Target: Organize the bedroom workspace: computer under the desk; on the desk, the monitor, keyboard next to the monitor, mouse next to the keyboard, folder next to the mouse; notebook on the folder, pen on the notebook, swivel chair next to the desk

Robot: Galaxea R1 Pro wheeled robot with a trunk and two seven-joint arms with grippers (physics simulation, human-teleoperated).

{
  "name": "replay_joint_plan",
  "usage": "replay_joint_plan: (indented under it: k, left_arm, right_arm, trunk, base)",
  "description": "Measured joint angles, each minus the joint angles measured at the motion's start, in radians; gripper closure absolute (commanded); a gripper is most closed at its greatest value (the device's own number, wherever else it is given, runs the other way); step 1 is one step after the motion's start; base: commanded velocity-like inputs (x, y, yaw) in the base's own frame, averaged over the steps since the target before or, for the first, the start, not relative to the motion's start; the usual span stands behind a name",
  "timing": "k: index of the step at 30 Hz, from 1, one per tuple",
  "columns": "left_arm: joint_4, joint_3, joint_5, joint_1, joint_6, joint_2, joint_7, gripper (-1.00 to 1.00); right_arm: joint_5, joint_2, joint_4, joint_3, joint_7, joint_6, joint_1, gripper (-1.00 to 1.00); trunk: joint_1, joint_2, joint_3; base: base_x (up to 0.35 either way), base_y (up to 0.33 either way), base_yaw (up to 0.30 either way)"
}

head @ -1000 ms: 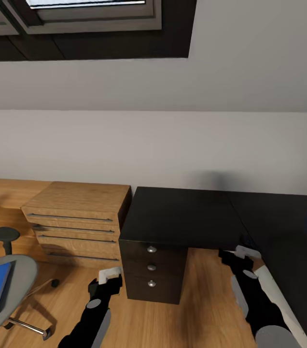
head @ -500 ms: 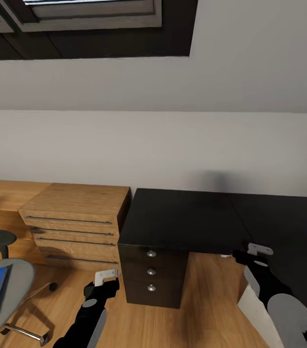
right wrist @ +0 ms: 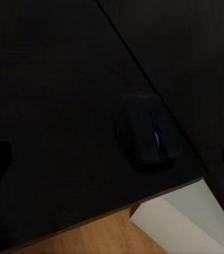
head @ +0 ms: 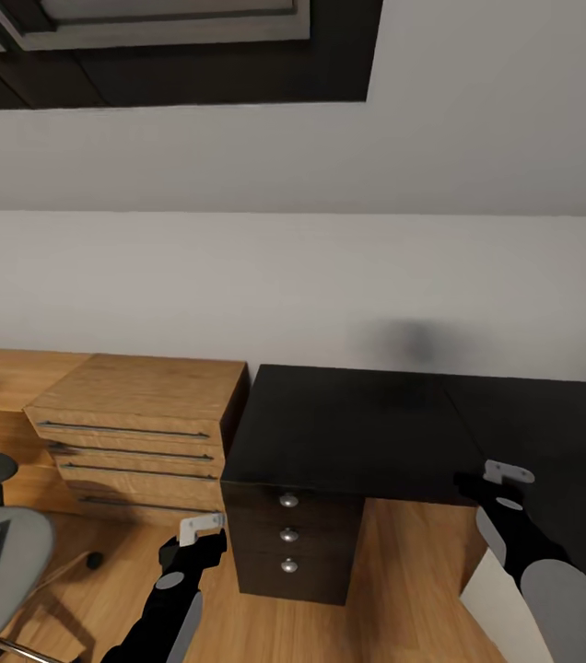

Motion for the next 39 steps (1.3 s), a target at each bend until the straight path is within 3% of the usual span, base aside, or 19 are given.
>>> replay_joint_plan:
  k: [12,21,33,36,39]
  left_arm:
    - [0.006,0.0,-0.001,0.001,0.0,0.001,0.0,-1.0]
    - [0.005,0.0,-0.001,0.001,-0.001,0.001,0.0,-1.0]
    - [-0.033,0.0,0.002,0.001,0.005,0.0,-0.001,-1.0]
    - [-0.062,0.0,0.021,0.001,0.009,0.0,-0.002,-1.0]
    - [-0.102,0.0,0.085,0.002,0.015,0.003,-0.002,-1.0]
  right_arm:
    - [0.0,-0.015,0.04,0.0,0.034,-0.005,0.0,-1.0]
    - [-0.006,-0.05,0.069,-0.002,0.04,-0.018,0.0,-1.0]
    - [-0.005,-0.063,0.09,-0.002,0.04,-0.027,-0.002,-1.0]
    - [-0.004,-0.07,0.102,-0.002,0.039,-0.024,-0.004,-1.0]
    - [-0.005,-0.08,0.108,-0.003,0.04,0.007,-0.004,-1.0]
  trunk:
    - [0.0,0.0,0.0]
    - [0.0,0.0,0.0]
    - [0.0,0.0,0.0]
    - [0.0,0.0,0.0]
    - [0.012,-0.021,-0.009]
  base:
    - [0.198,0.0,0.0]
    - [0.112,0.0,0.0]
    - [0.077,0.0,0.0]
    - [0.004,0.0,0.0]
    - [0.002,0.0,0.0]
